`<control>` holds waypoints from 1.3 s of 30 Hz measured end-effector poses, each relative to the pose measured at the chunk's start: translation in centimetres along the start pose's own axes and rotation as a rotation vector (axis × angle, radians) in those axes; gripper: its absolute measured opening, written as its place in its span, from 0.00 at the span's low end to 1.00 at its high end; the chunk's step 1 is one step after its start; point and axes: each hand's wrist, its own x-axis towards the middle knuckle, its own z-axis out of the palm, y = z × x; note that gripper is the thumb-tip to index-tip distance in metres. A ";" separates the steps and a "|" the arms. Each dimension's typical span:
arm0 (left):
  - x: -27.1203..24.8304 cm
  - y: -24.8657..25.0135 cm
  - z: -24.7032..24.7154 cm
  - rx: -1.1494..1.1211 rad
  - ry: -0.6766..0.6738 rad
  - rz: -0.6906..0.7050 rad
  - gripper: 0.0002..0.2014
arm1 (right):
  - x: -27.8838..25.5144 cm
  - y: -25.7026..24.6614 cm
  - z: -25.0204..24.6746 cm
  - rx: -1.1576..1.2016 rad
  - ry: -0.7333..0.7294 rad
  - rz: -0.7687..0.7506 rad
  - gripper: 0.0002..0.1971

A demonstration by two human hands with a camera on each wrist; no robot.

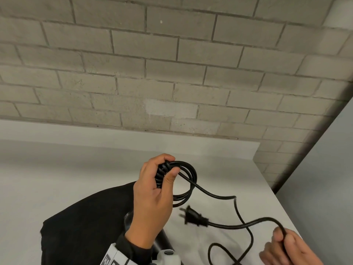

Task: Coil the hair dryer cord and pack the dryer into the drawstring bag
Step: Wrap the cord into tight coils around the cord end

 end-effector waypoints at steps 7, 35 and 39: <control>-0.2 0.0 -0.1 -0.031 0.013 -0.017 0.09 | -0.6 2.0 -0.1 -0.878 0.466 -0.118 0.07; -0.8 0.4 -0.1 -0.043 -0.105 0.081 0.18 | 5.3 -1.8 14.6 -1.110 -0.511 -0.620 0.05; -0.8 1.0 -0.1 -0.063 -0.118 0.113 0.21 | 6.8 -1.6 16.0 -1.054 -0.507 -0.551 0.04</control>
